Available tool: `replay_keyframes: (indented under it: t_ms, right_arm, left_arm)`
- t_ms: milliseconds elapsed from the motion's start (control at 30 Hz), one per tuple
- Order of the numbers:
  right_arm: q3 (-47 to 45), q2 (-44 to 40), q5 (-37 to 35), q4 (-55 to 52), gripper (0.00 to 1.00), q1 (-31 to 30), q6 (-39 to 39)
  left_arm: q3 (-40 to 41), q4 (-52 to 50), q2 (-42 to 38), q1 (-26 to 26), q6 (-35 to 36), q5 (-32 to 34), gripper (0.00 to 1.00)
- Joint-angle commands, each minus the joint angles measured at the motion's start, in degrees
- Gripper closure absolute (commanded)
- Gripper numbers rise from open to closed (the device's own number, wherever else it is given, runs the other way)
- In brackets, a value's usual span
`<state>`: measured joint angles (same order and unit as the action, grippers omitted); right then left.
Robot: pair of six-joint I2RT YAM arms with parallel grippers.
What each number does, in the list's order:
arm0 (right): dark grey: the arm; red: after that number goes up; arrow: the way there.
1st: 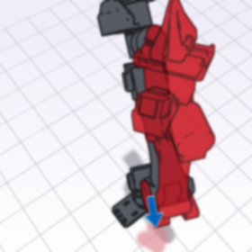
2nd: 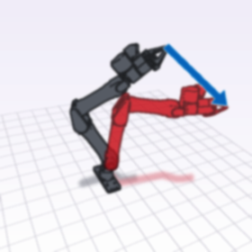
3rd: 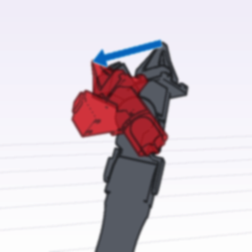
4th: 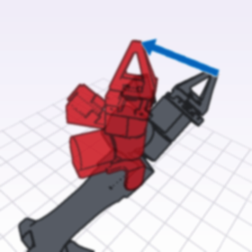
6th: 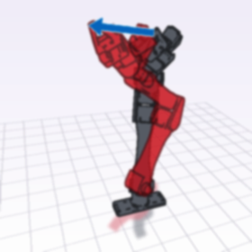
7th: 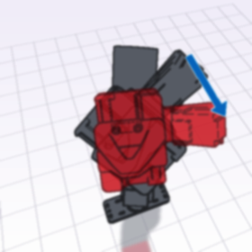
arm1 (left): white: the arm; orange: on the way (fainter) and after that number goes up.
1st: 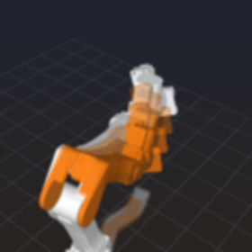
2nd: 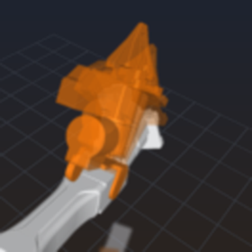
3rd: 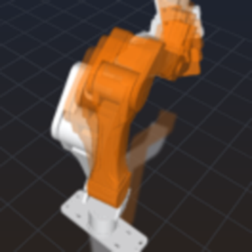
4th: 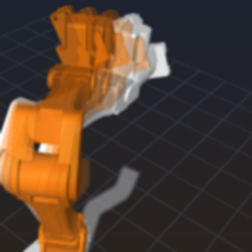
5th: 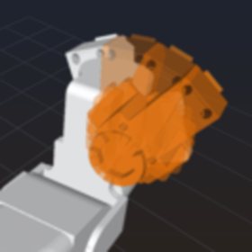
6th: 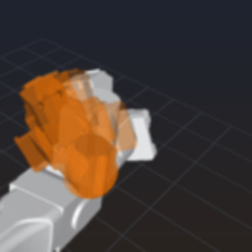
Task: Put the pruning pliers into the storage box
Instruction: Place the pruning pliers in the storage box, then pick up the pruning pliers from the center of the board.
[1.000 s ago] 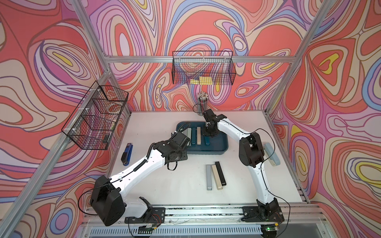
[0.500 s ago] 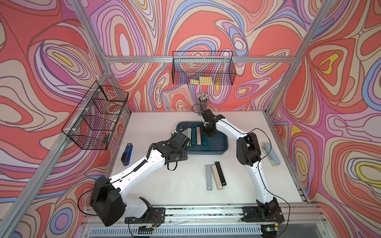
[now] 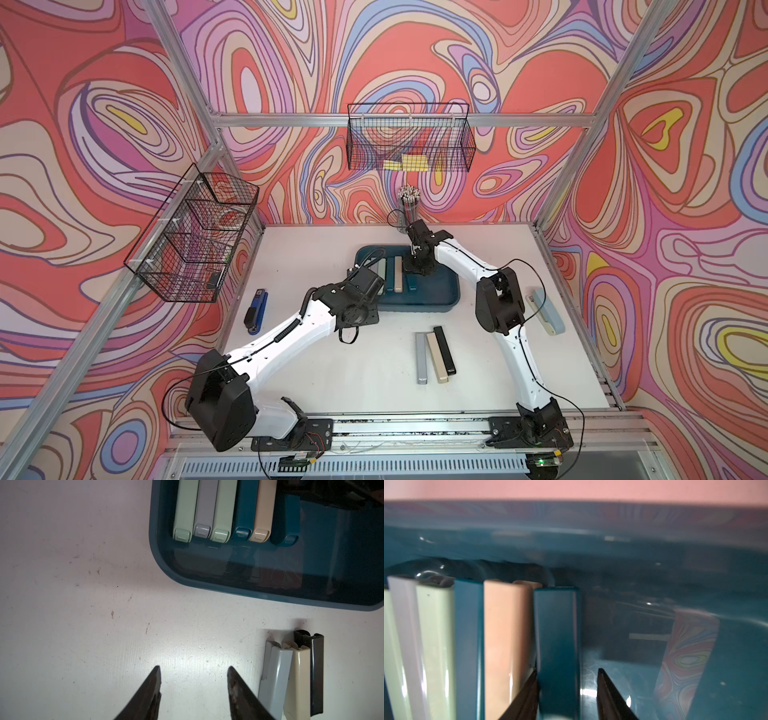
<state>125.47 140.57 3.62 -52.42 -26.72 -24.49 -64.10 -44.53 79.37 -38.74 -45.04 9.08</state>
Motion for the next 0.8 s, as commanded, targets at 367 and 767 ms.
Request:
replay_keyframes:
  t_ms: [367,767]
  right_arm:
    - [-13.14,-21.45,-6.34,-1.16,0.53,-0.15,0.74]
    - [-44.00,-44.38,-8.10,1.56,0.47,-1.52,1.32]
  left_arm:
    - [-3.08,2.89,3.65,0.78,5.75,1.47,0.43]
    - [-8.77,6.44,10.07,1.04,7.80,-0.23,0.37]
